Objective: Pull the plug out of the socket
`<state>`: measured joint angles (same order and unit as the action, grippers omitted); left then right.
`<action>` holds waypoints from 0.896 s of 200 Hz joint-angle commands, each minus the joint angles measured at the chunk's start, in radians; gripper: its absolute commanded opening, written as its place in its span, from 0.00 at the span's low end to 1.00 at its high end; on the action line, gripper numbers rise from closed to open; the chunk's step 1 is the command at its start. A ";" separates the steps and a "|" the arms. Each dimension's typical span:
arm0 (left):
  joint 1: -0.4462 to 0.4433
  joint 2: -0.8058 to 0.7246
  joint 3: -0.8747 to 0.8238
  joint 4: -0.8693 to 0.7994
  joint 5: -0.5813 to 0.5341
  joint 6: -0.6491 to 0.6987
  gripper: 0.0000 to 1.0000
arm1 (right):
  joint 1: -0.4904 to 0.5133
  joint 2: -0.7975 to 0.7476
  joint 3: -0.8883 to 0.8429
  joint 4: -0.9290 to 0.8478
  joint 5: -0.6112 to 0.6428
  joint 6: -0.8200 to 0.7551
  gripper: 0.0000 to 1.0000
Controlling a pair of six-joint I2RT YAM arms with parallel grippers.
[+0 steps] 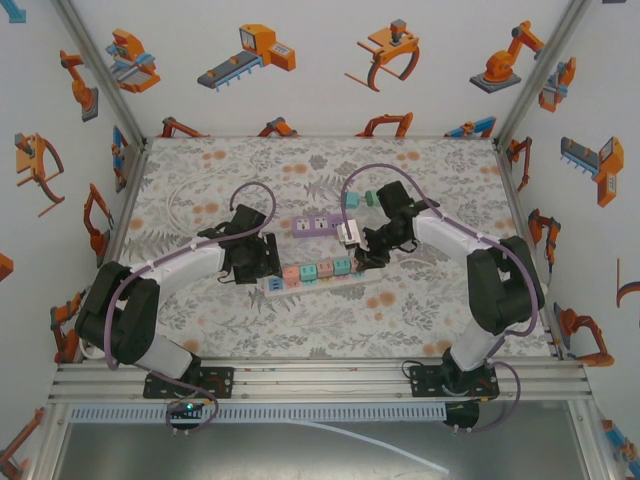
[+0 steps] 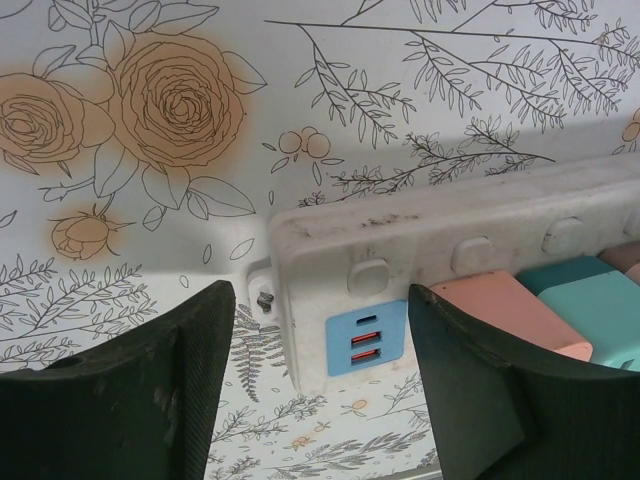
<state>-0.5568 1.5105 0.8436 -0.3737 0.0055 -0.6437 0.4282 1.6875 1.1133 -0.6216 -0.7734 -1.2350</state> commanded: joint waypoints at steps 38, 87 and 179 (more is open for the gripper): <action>-0.032 0.053 -0.034 -0.103 -0.099 0.032 0.65 | 0.015 0.010 0.050 -0.016 -0.048 0.008 0.25; -0.051 0.067 -0.040 -0.126 -0.159 0.020 0.65 | 0.015 0.007 0.072 -0.015 -0.076 0.029 0.22; -0.064 0.048 -0.026 -0.151 -0.195 0.012 0.65 | 0.008 -0.053 0.063 -0.016 -0.073 0.031 0.21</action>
<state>-0.6090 1.5078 0.8597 -0.3958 -0.0906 -0.6437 0.4290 1.6924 1.1419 -0.6437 -0.7692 -1.2194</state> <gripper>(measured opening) 0.654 0.335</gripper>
